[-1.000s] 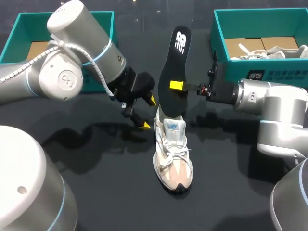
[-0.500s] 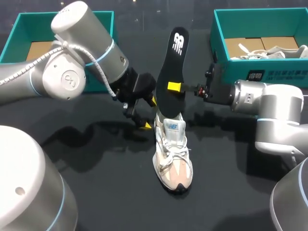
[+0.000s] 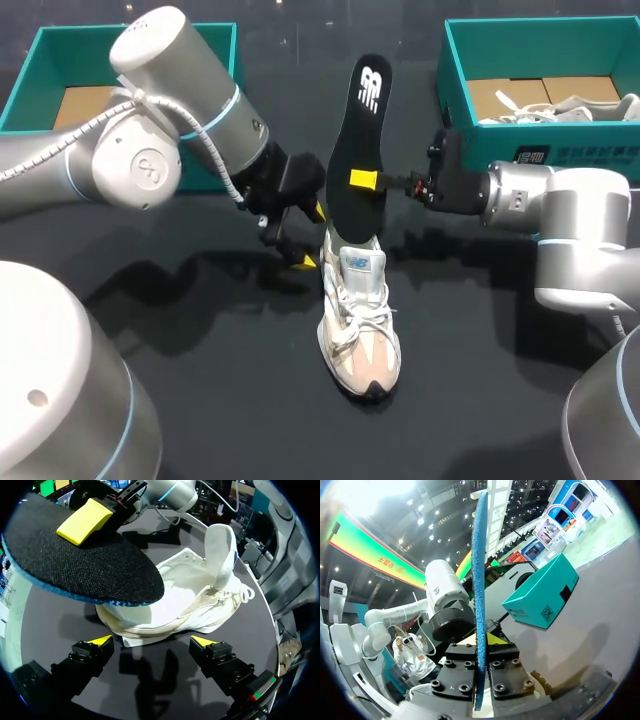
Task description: Take the shoe out of the shoebox, open the shoe tongue, remove and reinsert the insole, then place the shoe into the shoebox
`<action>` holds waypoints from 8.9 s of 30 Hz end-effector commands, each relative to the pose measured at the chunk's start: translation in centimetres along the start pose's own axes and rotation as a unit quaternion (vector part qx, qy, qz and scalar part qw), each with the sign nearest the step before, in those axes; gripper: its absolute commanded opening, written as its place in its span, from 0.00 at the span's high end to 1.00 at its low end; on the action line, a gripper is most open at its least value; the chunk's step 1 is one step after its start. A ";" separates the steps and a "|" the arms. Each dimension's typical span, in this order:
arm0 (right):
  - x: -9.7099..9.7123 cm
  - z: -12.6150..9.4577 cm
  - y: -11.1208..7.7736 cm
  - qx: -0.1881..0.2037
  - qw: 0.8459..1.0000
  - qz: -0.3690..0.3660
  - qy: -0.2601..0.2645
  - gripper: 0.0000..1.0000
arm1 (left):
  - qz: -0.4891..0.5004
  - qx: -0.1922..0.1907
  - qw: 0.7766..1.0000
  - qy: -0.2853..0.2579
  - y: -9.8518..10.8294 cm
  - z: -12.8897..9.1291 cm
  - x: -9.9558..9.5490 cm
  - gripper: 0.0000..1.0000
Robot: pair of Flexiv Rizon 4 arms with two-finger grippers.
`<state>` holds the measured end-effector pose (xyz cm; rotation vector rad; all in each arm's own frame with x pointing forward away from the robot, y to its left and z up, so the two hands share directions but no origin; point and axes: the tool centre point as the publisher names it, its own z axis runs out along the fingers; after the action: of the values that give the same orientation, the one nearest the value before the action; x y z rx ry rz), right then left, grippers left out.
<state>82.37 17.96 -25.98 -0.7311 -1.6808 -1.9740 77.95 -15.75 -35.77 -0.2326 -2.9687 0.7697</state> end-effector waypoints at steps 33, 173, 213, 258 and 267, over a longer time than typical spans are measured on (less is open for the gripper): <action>-0.2 1.3 -1.3 -0.003 0.998 -0.062 0.012 1.00 | -0.012 0.002 1.000 -0.001 0.6 -0.4 0.4 0.00; 1.8 -1.2 -11.7 0.069 0.994 0.059 -0.055 1.00 | -0.012 0.002 1.000 -0.001 0.6 -0.4 0.4 0.00; 1.5 -0.6 -10.5 0.082 0.994 0.059 -0.035 1.00 | -0.012 0.002 1.000 -0.001 0.6 -0.4 0.4 0.00; 2.6 -0.6 -11.2 0.082 0.993 0.054 -0.068 1.00 | -0.012 0.002 1.000 -0.001 0.6 -0.4 0.4 0.00; 3.1 0.0 -9.2 0.088 0.994 0.019 -0.067 0.63 | -0.012 0.002 1.000 -0.001 0.6 -0.4 0.4 0.00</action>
<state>73.92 19.41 -31.65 -0.8361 -1.8598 -1.7672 77.70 -15.13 -35.73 -0.1942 -2.9666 0.7716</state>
